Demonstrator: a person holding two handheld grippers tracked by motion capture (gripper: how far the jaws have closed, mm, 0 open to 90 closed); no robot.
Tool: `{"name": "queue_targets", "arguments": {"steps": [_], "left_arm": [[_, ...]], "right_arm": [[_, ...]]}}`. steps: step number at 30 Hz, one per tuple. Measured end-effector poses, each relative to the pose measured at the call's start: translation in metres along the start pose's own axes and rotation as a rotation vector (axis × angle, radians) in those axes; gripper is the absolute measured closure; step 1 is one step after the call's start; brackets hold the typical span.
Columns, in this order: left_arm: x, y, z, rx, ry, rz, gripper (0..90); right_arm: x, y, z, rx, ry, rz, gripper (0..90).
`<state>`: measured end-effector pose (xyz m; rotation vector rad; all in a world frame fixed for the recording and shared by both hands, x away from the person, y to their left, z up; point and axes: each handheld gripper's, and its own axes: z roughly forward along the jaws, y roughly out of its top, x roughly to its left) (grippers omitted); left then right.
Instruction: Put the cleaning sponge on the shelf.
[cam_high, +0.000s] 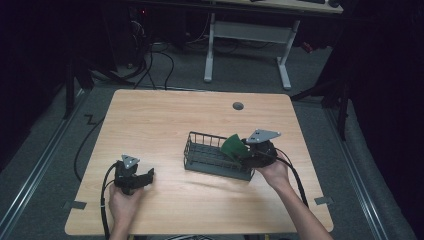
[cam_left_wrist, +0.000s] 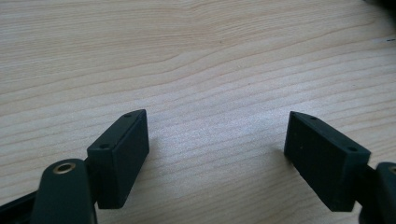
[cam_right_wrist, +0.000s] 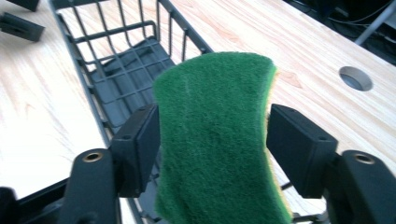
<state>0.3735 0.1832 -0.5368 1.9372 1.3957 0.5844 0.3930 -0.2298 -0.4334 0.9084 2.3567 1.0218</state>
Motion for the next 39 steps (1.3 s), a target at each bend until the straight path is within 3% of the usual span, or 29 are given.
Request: {"name": "queue_targets", "arguments": {"steps": [4, 13, 25, 27, 31, 33, 39], "left_arm": [[0.000, 0.000, 0.000, 0.000, 0.000, 0.001, 22.4], [0.000, 0.000, 0.000, 0.000, 0.000, 0.000, 22.4], [0.000, 0.000, 0.000, 0.000, 0.000, 0.000, 22.4], [0.000, 0.000, 0.000, 0.000, -0.001, -0.001, 22.4], [0.000, 0.000, 0.000, 0.000, 0.002, 0.001, 22.4], [0.000, 0.000, 0.000, -0.001, 0.002, 0.001, 22.5], [0.000, 0.000, 0.000, 0.000, 0.000, 0.000, 22.5]], "right_arm": [[0.001, 0.000, 0.001, 0.006, 0.009, 0.000, 38.7], [0.002, 0.001, -0.002, -0.056, 0.066, 0.027, 43.5], [-0.004, -0.002, -0.014, -0.092, 0.037, 0.062, 46.0], [-0.006, -0.004, -0.020, -0.104, 0.021, 0.085, 46.1], [-0.017, -0.016, -0.029, -0.101, -0.022, 0.177, 45.7], [-0.022, -0.022, -0.036, -0.125, -0.039, 0.215, 45.4], [-0.032, -0.044, -0.054, -0.135, -0.080, 0.287, 44.9]]}}
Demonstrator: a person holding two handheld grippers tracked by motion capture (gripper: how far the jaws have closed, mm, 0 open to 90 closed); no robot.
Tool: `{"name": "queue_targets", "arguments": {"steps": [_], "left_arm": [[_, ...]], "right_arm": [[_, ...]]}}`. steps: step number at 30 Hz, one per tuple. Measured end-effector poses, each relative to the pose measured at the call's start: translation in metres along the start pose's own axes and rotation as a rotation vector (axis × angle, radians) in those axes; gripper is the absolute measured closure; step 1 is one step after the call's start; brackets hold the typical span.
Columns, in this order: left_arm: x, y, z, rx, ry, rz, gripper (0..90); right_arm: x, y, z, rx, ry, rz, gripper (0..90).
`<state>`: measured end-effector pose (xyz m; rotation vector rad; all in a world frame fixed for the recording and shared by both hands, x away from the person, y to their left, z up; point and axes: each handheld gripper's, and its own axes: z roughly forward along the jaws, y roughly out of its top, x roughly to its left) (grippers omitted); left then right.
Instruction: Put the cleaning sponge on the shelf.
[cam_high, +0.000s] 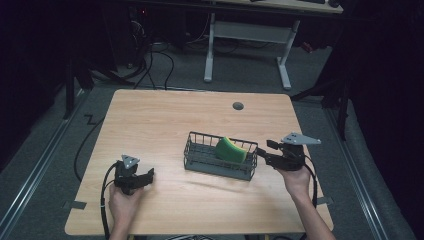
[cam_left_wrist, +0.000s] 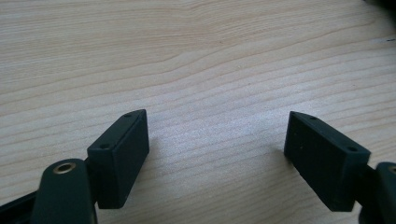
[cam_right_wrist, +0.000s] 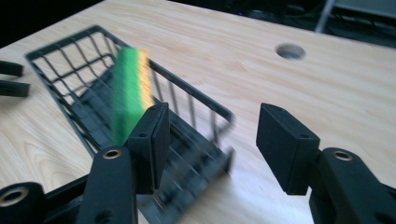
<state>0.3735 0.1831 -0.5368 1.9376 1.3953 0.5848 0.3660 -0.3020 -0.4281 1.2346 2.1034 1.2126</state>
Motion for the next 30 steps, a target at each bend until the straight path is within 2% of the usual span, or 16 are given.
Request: {"name": "queue_targets", "arguments": {"steps": [6, 14, 17, 18, 23, 30], "left_arm": [[0.000, 0.000, 0.000, 0.000, 0.002, 0.001, 22.6], [0.000, 0.000, 0.000, 0.000, 0.002, 0.001, 22.6], [0.000, 0.000, 0.000, -0.001, 0.002, 0.001, 22.6], [0.000, 0.000, 0.000, 0.000, 0.001, 0.001, 22.6], [0.000, 0.000, 0.000, 0.001, 0.003, 0.003, 22.6], [0.000, 0.000, 0.000, 0.001, 0.003, 0.004, 22.6]], "right_arm": [[-0.019, -0.021, -0.016, -0.011, -0.044, 0.074, 44.5], [-0.029, -0.049, -0.026, -0.007, -0.083, 0.139, 43.8], [-0.034, -0.069, -0.023, 0.006, -0.119, 0.163, 43.0], [-0.034, -0.069, -0.023, 0.006, -0.119, 0.163, 43.0], [-0.038, -0.092, -0.014, 0.038, -0.151, 0.198, 42.6], [-0.039, -0.107, -0.009, 0.059, -0.173, 0.207, 42.3]]}}
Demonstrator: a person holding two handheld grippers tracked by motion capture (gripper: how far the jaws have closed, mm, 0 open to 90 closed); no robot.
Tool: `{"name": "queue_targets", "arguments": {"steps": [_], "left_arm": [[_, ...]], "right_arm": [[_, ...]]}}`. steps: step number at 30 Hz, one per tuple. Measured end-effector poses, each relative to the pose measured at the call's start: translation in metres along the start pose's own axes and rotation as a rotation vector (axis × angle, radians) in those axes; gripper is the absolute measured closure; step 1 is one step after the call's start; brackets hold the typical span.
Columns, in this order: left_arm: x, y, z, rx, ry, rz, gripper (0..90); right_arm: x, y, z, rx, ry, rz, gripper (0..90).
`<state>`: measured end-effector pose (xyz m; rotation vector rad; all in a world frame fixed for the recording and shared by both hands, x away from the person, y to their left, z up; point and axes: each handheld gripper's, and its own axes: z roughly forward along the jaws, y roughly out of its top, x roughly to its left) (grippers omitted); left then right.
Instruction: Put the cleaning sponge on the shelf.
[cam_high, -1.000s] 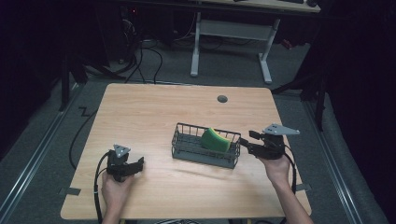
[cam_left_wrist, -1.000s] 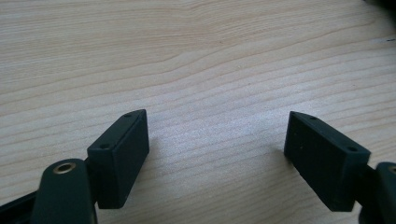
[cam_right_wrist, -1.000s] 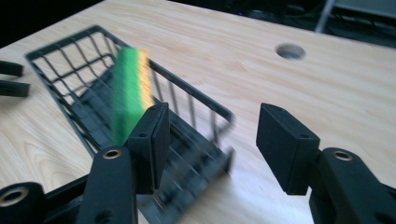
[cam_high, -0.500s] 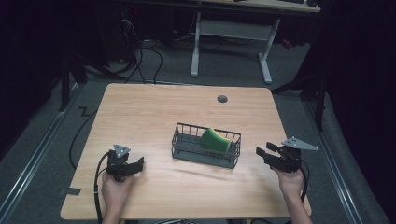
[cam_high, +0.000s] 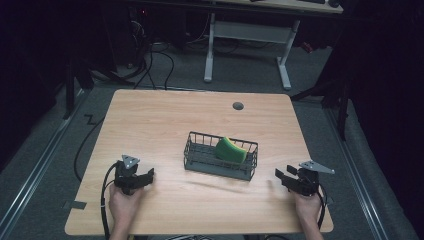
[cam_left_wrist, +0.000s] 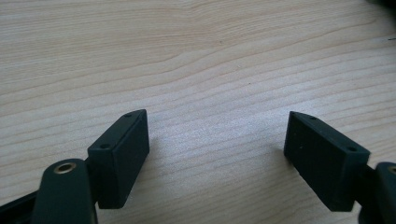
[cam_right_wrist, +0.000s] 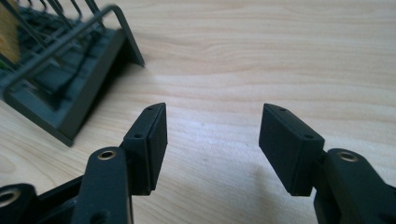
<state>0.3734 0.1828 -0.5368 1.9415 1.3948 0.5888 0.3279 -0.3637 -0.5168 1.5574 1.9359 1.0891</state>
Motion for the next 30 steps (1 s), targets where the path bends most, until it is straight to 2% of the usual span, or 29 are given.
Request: {"name": "queue_targets", "arguments": {"steps": [8, 11, 17, 21, 24, 30], "left_arm": [[0.000, 0.000, 0.000, -0.001, 0.002, 0.001, 22.6], [0.000, 0.000, 0.000, 0.000, 0.001, 0.001, 22.7], [0.000, 0.000, 0.000, 0.001, 0.002, 0.002, 22.7], [0.000, 0.000, 0.000, 0.001, -0.001, 0.002, 22.7], [0.000, 0.000, 0.000, 0.000, 0.002, 0.003, 22.7], [0.000, 0.000, 0.000, 0.001, 0.003, 0.003, 22.9]], "right_arm": [[0.000, -0.010, 0.006, 0.033, -0.045, -0.002, 40.6], [0.004, -0.011, 0.006, 0.038, -0.081, -0.047, 40.0], [0.005, -0.010, 0.009, 0.088, -0.092, -0.044, 35.4], [0.013, -0.010, 0.012, 0.105, -0.132, -0.106, 31.9], [0.013, -0.010, 0.013, 0.110, -0.128, -0.100, 29.0], [0.013, -0.010, 0.013, 0.110, -0.129, -0.100, 28.8]]}}
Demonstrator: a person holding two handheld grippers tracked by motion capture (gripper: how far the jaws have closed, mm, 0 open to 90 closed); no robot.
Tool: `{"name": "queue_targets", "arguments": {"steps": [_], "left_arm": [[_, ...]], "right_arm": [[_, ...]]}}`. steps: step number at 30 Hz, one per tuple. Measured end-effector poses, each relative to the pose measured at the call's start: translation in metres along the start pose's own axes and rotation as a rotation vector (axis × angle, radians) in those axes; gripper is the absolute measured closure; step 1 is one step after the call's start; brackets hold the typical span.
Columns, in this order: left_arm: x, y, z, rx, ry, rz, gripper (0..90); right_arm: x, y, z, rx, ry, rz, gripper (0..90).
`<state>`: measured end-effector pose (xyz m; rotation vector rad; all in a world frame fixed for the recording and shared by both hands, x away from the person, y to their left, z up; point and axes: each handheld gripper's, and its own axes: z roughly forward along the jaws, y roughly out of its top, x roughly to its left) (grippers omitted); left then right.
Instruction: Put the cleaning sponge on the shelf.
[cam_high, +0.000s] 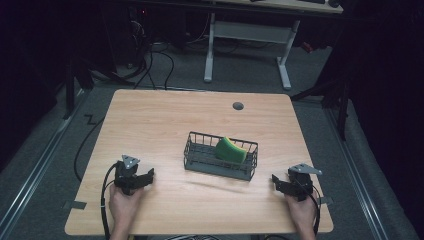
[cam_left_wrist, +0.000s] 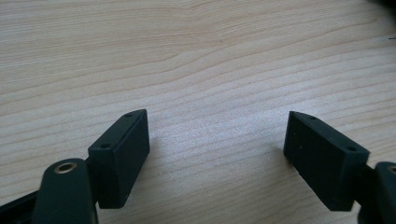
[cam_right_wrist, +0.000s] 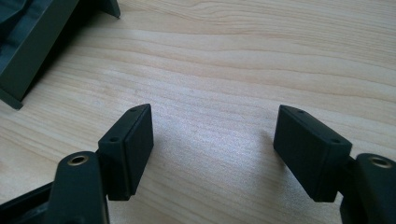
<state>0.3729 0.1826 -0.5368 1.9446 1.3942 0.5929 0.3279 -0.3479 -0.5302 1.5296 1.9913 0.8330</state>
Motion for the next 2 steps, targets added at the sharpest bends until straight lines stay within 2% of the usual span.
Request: {"name": "queue_targets", "arguments": {"steps": [2], "left_arm": [[0.0000, 0.0000, 0.0000, -0.001, 0.001, 0.000, 23.0]], "right_arm": [[0.0000, 0.0000, 0.0000, 0.000, 0.000, 0.000, 28.8]]}}
